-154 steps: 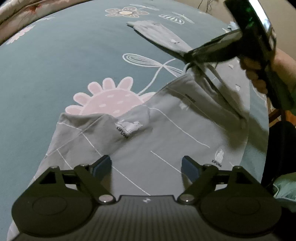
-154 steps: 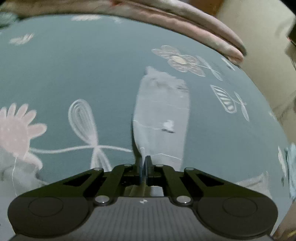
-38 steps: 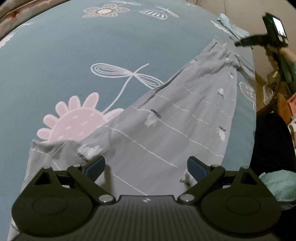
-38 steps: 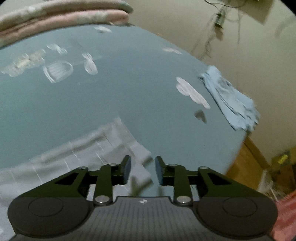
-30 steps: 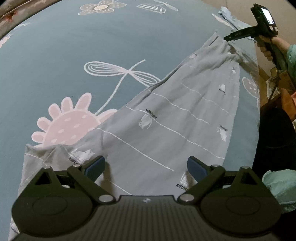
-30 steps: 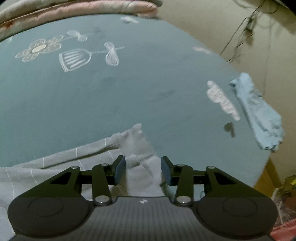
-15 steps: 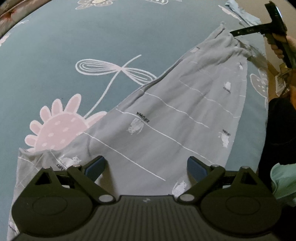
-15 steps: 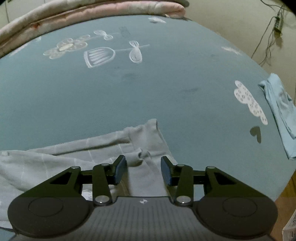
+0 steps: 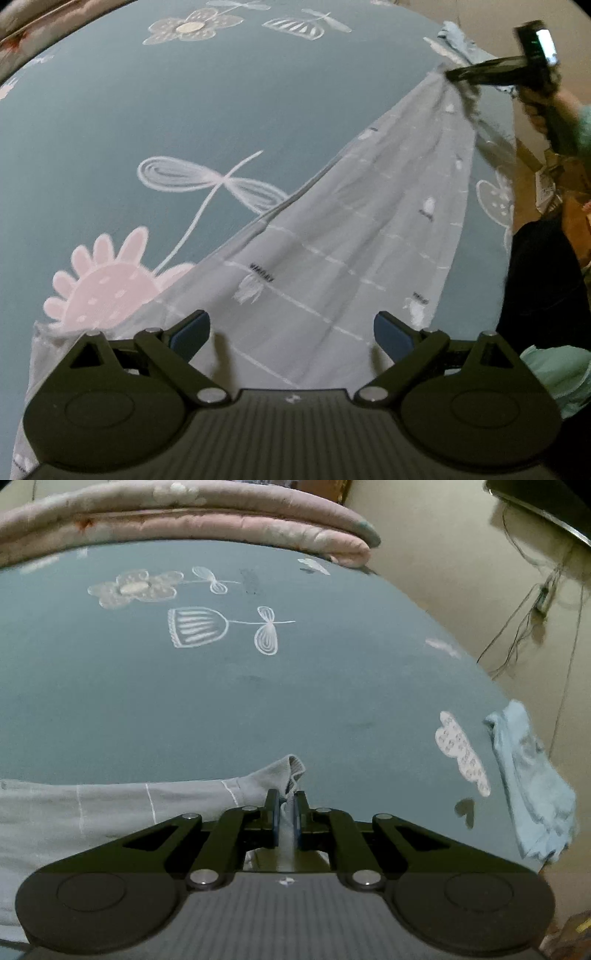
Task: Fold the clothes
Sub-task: 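Pull the grey trousers straight lengthwise with the closed right gripper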
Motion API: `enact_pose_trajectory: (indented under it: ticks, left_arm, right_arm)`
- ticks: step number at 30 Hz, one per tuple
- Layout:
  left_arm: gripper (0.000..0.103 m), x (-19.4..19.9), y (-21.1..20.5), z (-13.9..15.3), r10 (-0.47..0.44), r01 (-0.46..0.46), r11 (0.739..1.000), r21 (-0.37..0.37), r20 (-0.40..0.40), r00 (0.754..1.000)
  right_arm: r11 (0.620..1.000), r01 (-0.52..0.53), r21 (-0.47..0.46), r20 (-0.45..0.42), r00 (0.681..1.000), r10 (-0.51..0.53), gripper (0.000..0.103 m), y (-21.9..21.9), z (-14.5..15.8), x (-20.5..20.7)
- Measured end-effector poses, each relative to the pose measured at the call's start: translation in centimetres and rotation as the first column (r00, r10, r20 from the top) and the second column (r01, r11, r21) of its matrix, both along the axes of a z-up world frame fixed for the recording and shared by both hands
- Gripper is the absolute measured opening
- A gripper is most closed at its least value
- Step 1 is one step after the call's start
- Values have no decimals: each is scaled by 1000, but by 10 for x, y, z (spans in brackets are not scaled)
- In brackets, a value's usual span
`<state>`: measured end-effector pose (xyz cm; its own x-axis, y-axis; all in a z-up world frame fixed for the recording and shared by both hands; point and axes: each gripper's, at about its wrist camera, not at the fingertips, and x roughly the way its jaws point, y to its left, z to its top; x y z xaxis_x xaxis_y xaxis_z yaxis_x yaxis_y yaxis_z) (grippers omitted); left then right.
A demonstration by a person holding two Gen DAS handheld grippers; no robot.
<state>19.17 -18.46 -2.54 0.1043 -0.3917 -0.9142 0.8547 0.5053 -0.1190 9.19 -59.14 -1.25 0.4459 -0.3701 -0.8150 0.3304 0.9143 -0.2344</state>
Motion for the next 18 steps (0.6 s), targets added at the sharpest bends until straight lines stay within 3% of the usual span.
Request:
enact_pose_trajectory:
  ticks: [5,13,15,18]
  left_arm:
    - [95,-6,-4,-1,-6,6,1000,-8,8,1000]
    - [95,-13,-1,-4,-33,33,999,-18,-6,999]
    - [95,-14,-2,-8,-46,46,999,-3,-1,999]
    - [95,-17,2,-4,-70,70,997,-15,14,997]
  right_arm:
    - [1000,25,-9,-20,999,-25,9,-8,-23,11]
    - [996,83,-31,-27,996,-83,9,-7,-22,7]
    - [995,91,-44,-34,995,-92,11,-6,-32,10]
    - [990,139,-17,1,990,-139,21,-8,-15,3]
